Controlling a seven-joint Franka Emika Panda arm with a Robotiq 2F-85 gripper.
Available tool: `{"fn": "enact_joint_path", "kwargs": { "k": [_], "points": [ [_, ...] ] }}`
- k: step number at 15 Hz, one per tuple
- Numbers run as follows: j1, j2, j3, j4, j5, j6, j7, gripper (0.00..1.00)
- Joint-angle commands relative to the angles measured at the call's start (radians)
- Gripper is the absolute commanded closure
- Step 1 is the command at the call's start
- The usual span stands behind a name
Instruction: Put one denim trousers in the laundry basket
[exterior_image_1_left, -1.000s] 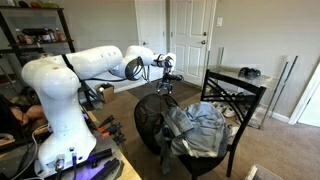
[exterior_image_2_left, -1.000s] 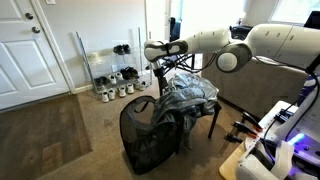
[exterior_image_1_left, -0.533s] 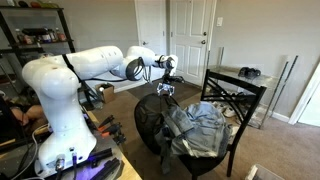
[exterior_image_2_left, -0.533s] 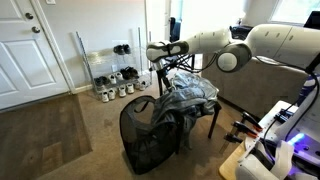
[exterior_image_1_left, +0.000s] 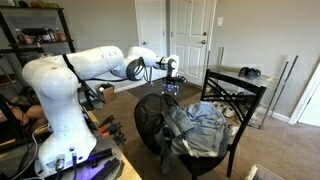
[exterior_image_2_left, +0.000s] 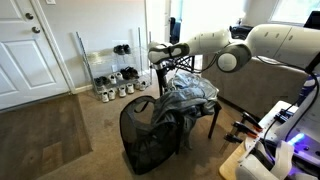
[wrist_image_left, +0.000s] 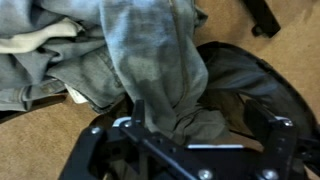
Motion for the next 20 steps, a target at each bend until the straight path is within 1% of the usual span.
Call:
{"fn": "enact_joint_path", "kwargs": {
  "k": [1,2,4,6,8,10,11,12,13,14,15,17,20],
  "points": [
    [-0.024,0.001,-0.050,-0.101,-0.011,0.165,0.145,0.00],
    [-0.037,0.004,-0.035,-0.117,-0.041,0.186,0.187,0.00],
    [-0.053,0.010,-0.046,-0.158,-0.065,0.219,0.253,0.00],
    [-0.070,0.014,-0.047,-0.184,-0.082,0.223,0.299,0.00],
    [-0.084,0.016,-0.037,-0.193,-0.084,0.200,0.321,0.00],
    [-0.093,0.016,-0.018,-0.176,-0.074,0.143,0.306,0.00],
    [-0.092,0.016,-0.015,-0.168,-0.073,0.122,0.302,0.03],
    [-0.092,0.016,-0.013,-0.166,-0.072,0.111,0.309,0.21],
    [-0.091,0.015,-0.008,-0.160,-0.071,0.094,0.304,0.28],
    [-0.091,0.014,-0.005,-0.157,-0.070,0.083,0.302,0.32],
    [-0.090,0.014,-0.002,-0.150,-0.068,0.067,0.307,0.38],
    [-0.089,0.013,0.002,-0.135,-0.066,0.040,0.310,0.52],
    [-0.088,0.013,0.006,-0.114,-0.064,0.004,0.319,0.71]
  ]
}}
